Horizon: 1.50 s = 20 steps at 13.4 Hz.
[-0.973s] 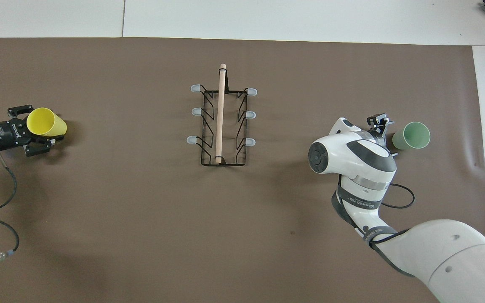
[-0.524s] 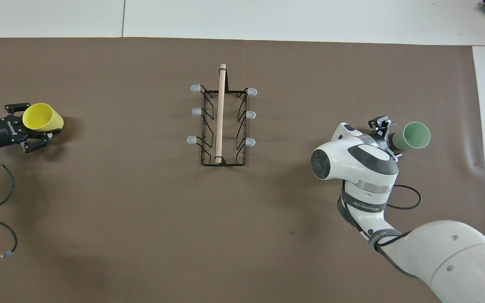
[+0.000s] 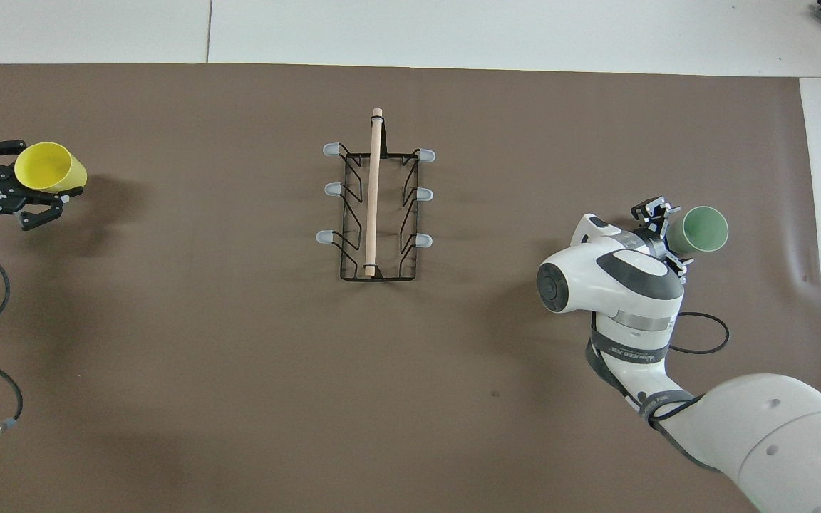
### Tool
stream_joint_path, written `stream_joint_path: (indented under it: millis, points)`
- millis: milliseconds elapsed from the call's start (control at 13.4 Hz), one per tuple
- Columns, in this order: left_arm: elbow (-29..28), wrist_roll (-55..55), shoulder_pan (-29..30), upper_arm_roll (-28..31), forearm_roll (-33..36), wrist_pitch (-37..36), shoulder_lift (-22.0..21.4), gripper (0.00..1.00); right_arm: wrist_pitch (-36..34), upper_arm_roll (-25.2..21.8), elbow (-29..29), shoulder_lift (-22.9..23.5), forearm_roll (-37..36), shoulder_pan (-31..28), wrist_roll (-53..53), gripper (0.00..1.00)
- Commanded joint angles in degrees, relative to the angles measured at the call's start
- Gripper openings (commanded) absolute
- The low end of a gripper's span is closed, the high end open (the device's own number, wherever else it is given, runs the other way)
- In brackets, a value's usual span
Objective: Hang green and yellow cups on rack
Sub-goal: 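Grasp the yellow cup with the left gripper while the right gripper grasps the green cup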
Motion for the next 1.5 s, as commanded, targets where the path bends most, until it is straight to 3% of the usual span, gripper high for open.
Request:
stream_joint_path:
  millis: [0, 449, 749, 824, 899, 973, 1198, 1273, 1423]
  points:
    - [0.86, -0.32, -0.15, -0.54, 4.29, -0.03, -3.08, 0.0, 2.85, 0.35, -3.55, -2.08, -4.59, -1.93, 2.59, 1.0]
    - [0.07, -1.02, -0.49, -2.31, 12.54, -0.56, -9.85, 0.0, 4.36, 0.35, -5.49, -2.34, -10.39, -4.03, 4.18, 1.0]
    - [-0.63, -1.11, -0.49, -8.27, 23.44, -0.38, -14.86, 0.0, 5.06, 0.35, -5.67, -2.34, -11.81, -4.39, 4.18, 0.99]
    - [-1.16, -1.03, -0.49, -8.46, 23.55, -0.56, -15.74, 0.0, 5.15, 0.35, -5.75, -2.34, -11.81, -4.48, 4.18, 0.87]
    - [-1.6, -0.68, -0.49, -8.81, 23.72, -0.65, -16.97, 0.0, 5.15, 0.35, -5.75, -2.34, -11.81, -4.48, 4.09, 0.83]
    - [-2.12, -0.33, -0.49, -9.25, 24.07, -0.74, -18.11, 0.0, 5.15, 0.35, -5.67, -2.34, -11.81, -4.48, 4.09, 0.72]
    - [-2.65, -0.67, -0.58, -13.45, 31.51, -0.3, -20.75, 0.0, 5.15, 0.35, -5.75, -2.34, -11.81, -4.48, 4.09, 0.5]
    - [-2.74, -1.02, -0.49, -15.21, 34.33, -0.12, -21.28, 0.0, 5.15, 0.35, -5.67, -2.34, -11.81, -4.48, 4.09, 0.44]
    - [-4.49, -1.11, -0.58, -17.94, 38.21, 1.45, -23.38, 0.0, 5.06, 0.35, -5.67, -2.34, -11.81, -4.48, 4.09, 0.44]
